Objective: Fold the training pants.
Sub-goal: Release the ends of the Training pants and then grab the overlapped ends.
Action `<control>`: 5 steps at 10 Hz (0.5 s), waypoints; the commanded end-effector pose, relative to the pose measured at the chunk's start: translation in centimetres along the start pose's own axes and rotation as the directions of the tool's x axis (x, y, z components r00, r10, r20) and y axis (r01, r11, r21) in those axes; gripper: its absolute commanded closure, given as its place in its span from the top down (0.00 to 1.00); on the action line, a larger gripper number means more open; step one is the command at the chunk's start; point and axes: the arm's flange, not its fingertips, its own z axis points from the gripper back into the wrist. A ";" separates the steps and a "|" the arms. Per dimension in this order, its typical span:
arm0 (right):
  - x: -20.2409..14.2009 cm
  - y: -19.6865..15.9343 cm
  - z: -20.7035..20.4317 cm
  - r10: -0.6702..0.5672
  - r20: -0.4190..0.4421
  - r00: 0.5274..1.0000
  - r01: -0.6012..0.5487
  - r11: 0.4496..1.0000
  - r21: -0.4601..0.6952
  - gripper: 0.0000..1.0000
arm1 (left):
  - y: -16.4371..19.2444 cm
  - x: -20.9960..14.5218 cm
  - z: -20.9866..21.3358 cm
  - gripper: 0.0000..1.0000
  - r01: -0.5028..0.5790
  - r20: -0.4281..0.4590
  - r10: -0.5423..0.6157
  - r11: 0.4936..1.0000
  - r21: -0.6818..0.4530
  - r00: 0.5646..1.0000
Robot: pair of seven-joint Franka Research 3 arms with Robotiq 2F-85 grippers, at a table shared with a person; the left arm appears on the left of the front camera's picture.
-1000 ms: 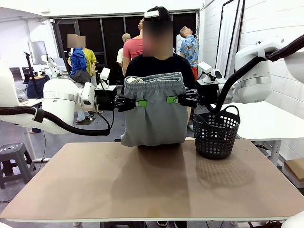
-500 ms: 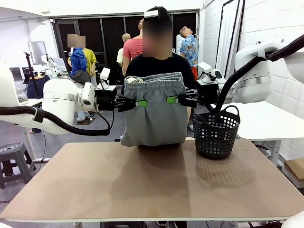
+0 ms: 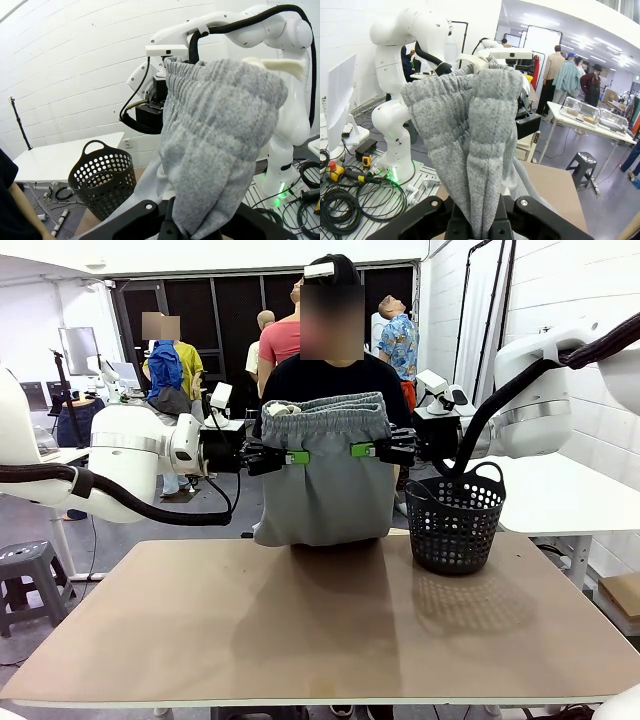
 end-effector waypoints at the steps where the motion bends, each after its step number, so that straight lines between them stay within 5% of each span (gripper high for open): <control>1: 0.0 0.4 0.0 0.005 0.007 1.000 -0.005 1.000 0.006 0.00 | -0.1 0.3 -0.1 0.00 0.003 0.004 -0.003 1.000 0.000 1.000; 5: 0.0 0.4 0.0 0.005 0.007 1.000 -0.005 1.000 0.006 0.00 | -0.1 0.3 -0.1 0.00 0.003 0.004 -0.003 1.000 0.000 1.000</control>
